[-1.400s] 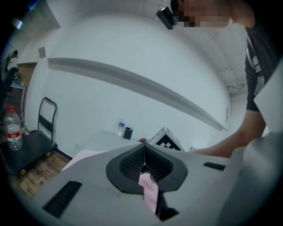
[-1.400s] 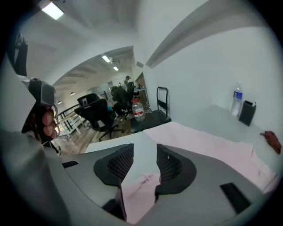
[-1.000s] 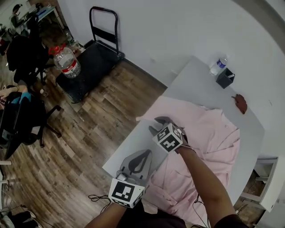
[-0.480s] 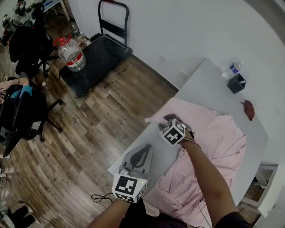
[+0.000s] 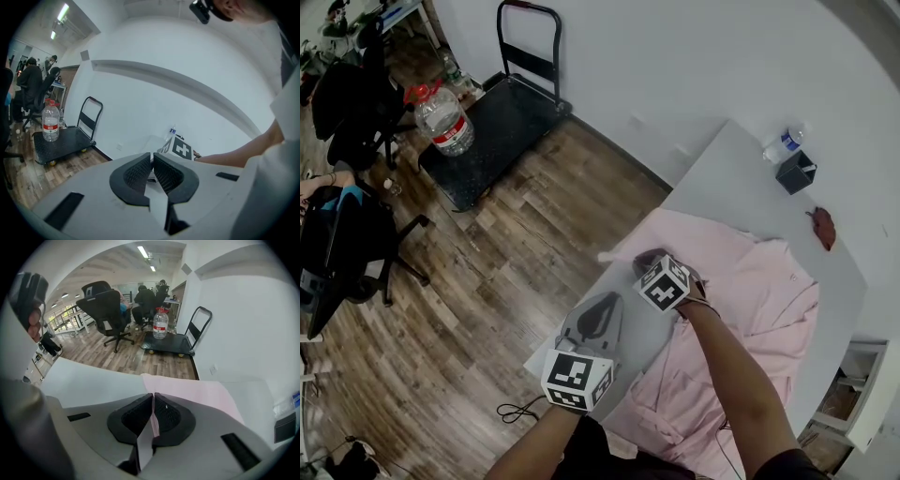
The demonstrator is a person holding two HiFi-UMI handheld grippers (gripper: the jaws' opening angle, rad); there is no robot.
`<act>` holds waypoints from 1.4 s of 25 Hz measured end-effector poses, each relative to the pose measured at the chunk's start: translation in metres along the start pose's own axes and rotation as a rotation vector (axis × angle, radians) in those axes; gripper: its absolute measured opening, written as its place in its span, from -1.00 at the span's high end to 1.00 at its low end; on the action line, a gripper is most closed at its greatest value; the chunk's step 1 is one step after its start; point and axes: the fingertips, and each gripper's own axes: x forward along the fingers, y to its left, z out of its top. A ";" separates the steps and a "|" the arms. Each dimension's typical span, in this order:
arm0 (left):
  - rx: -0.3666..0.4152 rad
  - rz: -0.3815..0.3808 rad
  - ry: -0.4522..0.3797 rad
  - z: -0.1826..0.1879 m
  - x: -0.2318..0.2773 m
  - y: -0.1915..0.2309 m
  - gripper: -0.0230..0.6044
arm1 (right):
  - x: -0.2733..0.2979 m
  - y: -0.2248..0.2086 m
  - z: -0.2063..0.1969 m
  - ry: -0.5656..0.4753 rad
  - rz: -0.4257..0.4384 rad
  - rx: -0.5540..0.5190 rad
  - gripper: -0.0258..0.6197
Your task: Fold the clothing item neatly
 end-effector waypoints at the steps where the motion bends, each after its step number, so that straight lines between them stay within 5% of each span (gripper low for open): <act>1: -0.003 0.003 0.002 -0.001 0.002 0.001 0.90 | -0.003 -0.002 0.001 -0.016 -0.005 0.010 0.84; 8: -0.073 0.024 0.050 -0.021 0.029 0.014 0.90 | -0.027 -0.013 0.013 -0.192 -0.067 0.134 0.84; 12: -0.334 -0.054 0.095 -0.041 0.054 0.016 0.86 | -0.044 -0.021 0.022 -0.280 -0.077 0.225 0.84; 14: -0.454 -0.085 0.113 -0.050 0.067 0.018 0.58 | -0.051 -0.022 0.025 -0.301 -0.079 0.227 0.84; 18: -0.659 -0.106 0.127 -0.059 0.093 0.025 0.29 | -0.065 -0.021 0.025 -0.336 -0.081 0.222 0.84; 22: -0.811 -0.098 0.096 -0.057 0.110 0.038 0.21 | -0.075 -0.016 0.029 -0.373 -0.085 0.196 0.84; 31: -1.067 0.067 0.087 -0.073 0.128 0.079 0.24 | -0.087 0.012 0.023 -0.403 -0.152 0.000 0.84; 33: -1.077 0.113 0.092 -0.080 0.125 0.084 0.84 | -0.081 0.019 0.019 -0.374 -0.169 -0.063 0.83; 35: -1.048 0.120 0.053 -0.073 0.123 0.088 0.88 | -0.077 0.024 0.013 -0.348 -0.169 -0.069 0.83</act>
